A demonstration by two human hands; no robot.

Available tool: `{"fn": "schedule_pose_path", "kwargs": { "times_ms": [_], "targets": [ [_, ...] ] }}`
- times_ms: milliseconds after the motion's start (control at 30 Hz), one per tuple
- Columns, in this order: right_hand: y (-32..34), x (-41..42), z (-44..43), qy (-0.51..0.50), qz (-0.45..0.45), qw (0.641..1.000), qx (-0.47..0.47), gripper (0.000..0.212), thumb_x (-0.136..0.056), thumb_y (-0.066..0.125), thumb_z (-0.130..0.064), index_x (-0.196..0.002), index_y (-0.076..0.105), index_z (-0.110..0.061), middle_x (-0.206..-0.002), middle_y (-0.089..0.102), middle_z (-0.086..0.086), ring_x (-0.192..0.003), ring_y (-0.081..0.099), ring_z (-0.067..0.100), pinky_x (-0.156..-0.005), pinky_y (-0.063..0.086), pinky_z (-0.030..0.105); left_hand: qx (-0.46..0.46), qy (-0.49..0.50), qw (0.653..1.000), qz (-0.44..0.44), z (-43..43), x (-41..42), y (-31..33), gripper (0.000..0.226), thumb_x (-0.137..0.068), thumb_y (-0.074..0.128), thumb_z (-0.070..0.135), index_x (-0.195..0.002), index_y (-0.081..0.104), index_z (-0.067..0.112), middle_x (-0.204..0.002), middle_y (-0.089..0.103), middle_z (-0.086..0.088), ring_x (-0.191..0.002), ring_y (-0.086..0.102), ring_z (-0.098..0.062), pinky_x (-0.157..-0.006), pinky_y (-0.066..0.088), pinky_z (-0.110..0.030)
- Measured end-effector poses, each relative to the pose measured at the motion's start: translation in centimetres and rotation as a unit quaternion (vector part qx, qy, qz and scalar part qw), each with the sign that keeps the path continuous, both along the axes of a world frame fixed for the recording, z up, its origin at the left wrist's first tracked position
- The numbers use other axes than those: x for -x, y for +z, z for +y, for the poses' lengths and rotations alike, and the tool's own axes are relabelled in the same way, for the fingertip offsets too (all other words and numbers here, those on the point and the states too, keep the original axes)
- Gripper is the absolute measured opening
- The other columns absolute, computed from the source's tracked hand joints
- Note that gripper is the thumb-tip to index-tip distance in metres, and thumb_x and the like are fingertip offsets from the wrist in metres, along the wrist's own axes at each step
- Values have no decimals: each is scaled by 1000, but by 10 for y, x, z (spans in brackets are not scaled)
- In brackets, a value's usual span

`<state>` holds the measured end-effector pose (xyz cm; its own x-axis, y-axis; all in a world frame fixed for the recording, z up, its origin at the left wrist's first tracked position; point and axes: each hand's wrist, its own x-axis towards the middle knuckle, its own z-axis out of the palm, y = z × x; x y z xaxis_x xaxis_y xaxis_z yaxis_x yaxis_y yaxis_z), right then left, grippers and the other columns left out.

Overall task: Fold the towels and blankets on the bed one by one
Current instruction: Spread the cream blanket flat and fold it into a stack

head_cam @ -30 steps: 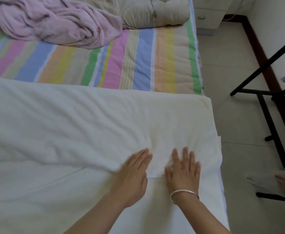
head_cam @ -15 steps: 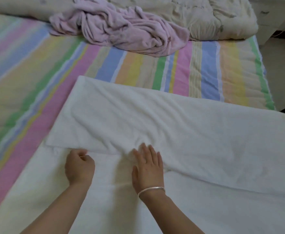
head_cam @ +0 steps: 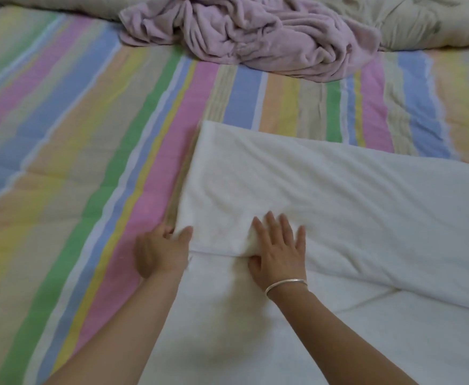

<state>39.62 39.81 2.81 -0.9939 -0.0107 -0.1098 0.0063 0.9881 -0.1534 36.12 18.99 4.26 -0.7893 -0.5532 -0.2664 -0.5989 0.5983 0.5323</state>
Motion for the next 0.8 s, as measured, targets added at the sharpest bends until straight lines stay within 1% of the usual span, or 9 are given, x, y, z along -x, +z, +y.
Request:
{"fn": "schedule_pose_path", "kwargs": {
  "times_ms": [67,200,267,367,467,567,633,733,800],
  "targets": [
    [0,-2,1,6,10,1000,-8,73,-69,35,-34,-139,48,-19,-144,48,12,-134,41,39,-105,18,63,2,-10,999,46,3,5,6,25,-75,74,44,-83,63,23,-92,66,-6,-88,60,-30,-74,49,-37],
    [4,-6,-3,23,60,998,-25,80,-67,64,-24,-144,41,-18,-147,44,12,-136,39,38,-107,14,62,14,-2,994,108,-4,7,25,21,-84,71,31,-79,56,17,-78,63,-3,-76,56,-27,-64,37,-32],
    [5,-9,-5,27,63,997,-36,79,-68,56,-12,-145,40,-19,-148,43,11,-137,38,37,-107,13,65,-6,4,997,79,-19,3,12,22,-83,72,31,-78,58,15,-78,67,-4,-77,60,-28,-66,42,-34],
    [-1,-13,-4,35,45,997,-53,80,-67,43,-1,-144,38,-19,-148,43,12,-136,39,38,-104,14,67,-94,12,995,25,-35,-8,-16,30,-81,73,40,-78,65,12,-75,70,-7,-79,67,-32,-73,51,-39],
    [-3,-17,-1,26,40,998,-36,89,-62,62,2,-146,39,-18,-150,40,11,-139,34,36,-108,12,62,-108,9,994,24,-41,-20,-22,40,-86,60,51,-84,67,11,-79,71,-7,-81,68,-29,-77,54,-42],
    [9,-36,-6,25,55,998,17,90,-62,72,-6,-144,37,-19,-149,41,11,-139,33,34,-110,16,55,-64,-32,997,7,-48,-43,-10,39,-93,55,44,-82,64,8,-78,66,-5,-82,63,-28,-70,44,-36],
    [15,-65,-15,61,54,995,52,83,-62,76,-15,-138,44,-19,-148,42,12,-138,32,32,-109,20,52,-37,-83,995,-44,-56,-68,3,41,-94,54,45,-76,63,9,-71,65,-5,-79,63,-30,-65,41,-36],
    [18,-120,-32,141,24,986,81,73,-61,78,-37,-128,52,-23,-145,43,9,-136,36,30,-104,27,53,-93,-125,973,-169,-70,-104,21,43,-87,65,47,-63,58,12,-56,60,3,-62,61,-22,-55,39,-32],
    [16,-153,-40,179,-13,982,68,80,-57,73,-58,-128,53,-26,-145,43,6,-135,38,29,-102,27,56,-162,-153,934,-278,-80,-124,30,38,-78,73,51,-73,67,14,-62,68,9,-62,66,-7,-56,49,-25]
  ]
}}
